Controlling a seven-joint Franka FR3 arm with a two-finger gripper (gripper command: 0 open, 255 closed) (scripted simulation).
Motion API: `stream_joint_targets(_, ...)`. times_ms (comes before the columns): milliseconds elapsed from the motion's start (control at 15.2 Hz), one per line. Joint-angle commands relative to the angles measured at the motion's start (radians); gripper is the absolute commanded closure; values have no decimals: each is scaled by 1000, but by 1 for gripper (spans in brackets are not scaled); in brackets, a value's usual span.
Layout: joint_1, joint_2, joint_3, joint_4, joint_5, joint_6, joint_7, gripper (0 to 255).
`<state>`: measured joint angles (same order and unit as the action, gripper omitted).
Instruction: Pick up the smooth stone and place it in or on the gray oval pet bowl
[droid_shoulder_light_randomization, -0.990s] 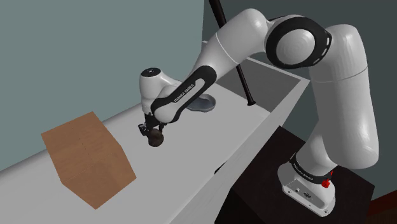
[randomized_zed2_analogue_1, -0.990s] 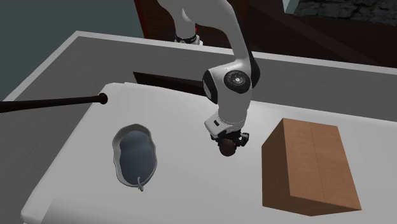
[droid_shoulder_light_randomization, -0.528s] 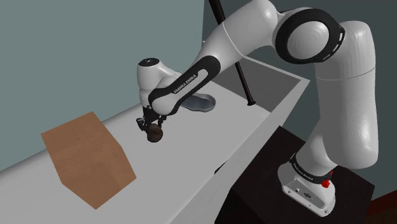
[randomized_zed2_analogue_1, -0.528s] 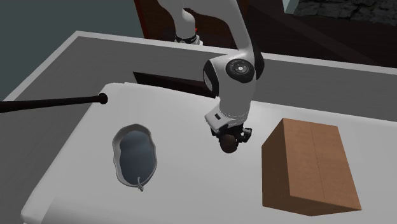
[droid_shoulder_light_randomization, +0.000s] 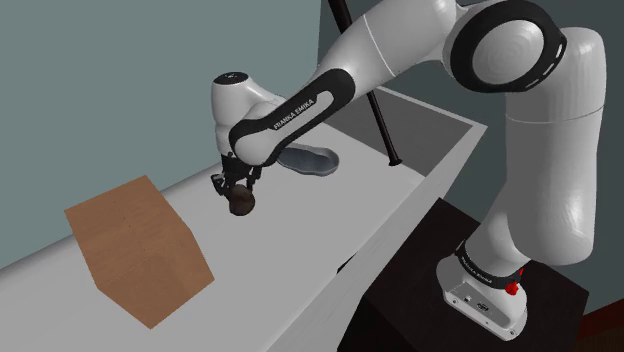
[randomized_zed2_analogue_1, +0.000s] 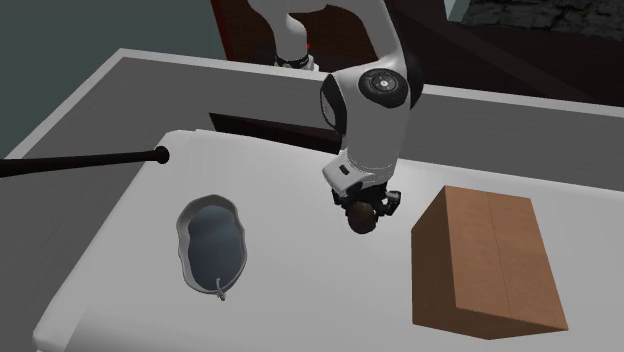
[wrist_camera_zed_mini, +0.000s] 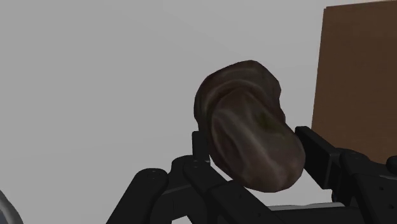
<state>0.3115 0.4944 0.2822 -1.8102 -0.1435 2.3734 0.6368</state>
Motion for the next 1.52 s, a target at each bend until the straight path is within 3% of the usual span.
stream_joint_targets(0, -3, -17, 4, 6, 6, -22, -4, 255)
stream_joint_targets(396, -9, -56, 13, 22, 21, -76, -12, 255)
stream_joint_targets(924, -152, -104, -13, -34, 69, -69, -202, 255)
stream_joint_targets(1452, -281, -103, -50, -14, 106, -93, -389, 255)
